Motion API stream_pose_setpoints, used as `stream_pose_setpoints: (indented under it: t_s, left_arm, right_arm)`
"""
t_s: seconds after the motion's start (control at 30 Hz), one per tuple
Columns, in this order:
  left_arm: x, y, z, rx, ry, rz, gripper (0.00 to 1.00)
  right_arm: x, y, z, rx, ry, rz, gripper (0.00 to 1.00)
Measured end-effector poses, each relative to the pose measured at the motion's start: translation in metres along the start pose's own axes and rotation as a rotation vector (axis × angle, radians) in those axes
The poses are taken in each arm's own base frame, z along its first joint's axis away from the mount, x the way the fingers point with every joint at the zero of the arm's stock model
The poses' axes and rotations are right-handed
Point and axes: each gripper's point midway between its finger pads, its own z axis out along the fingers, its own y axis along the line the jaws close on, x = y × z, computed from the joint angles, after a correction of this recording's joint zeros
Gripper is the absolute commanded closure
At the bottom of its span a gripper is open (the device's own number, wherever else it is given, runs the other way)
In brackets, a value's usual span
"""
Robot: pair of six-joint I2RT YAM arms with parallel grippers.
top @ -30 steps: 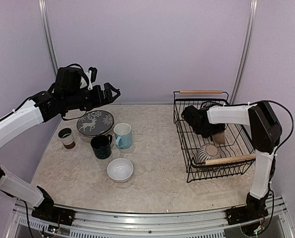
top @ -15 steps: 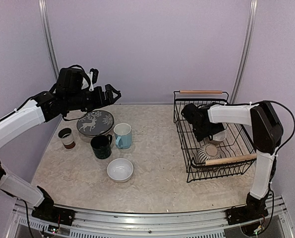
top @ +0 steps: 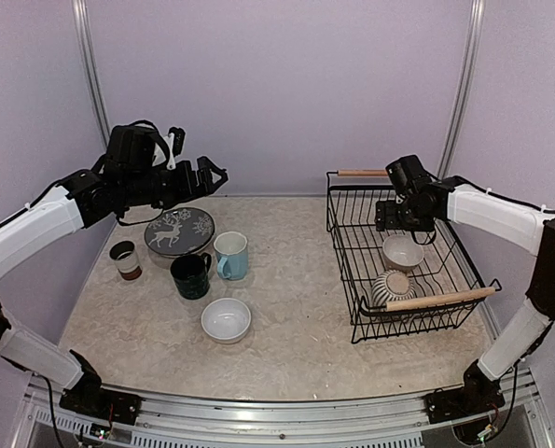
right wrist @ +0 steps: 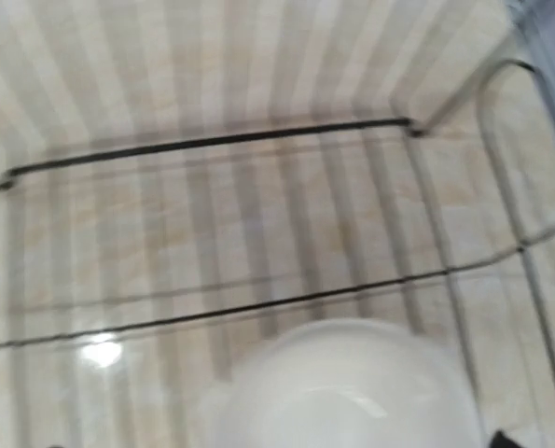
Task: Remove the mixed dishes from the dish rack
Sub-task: Grab the bowl from the dish rack.
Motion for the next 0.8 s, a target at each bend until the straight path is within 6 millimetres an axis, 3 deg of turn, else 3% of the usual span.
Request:
stream_pose_setpoints:
  t_s: [0.13,0.2,0.27,0.37,0.5,0.63,0.8]
  left_arm:
    - [0.001,0.000,0.000,0.000,0.003,0.000,0.01]
    - [0.001,0.000,0.000,-0.001,0.005,0.000,0.01]
    - [0.001,0.000,0.000,-0.001,0.006,0.000,0.01]
    - [0.001,0.000,0.000,-0.001,0.007,0.000,0.01]
    - [0.002,0.001,0.000,-0.002,0.008,0.000,0.01]
    - [0.002,0.001,0.000,-0.003,0.010,0.000,0.01]
    - [0.003,0.001,0.000,-0.004,0.012,0.000,0.01]
  right_arm:
    - [0.014,-0.046,0.018,0.050,0.043,0.123,0.14]
    - [0.029,-0.058,0.027,0.068,0.079,0.150,0.18]
    - [0.045,-0.061,0.036,0.073,0.123,0.155,0.21]
    - [0.062,-0.061,0.049,0.088,0.168,0.158,0.38]
    - [0.082,-0.063,0.065,0.105,0.217,0.159,0.51]
    - [0.086,-0.065,0.072,0.111,0.222,0.177,0.57]
    - [0.081,-0.064,0.074,0.105,0.200,0.190,0.87]
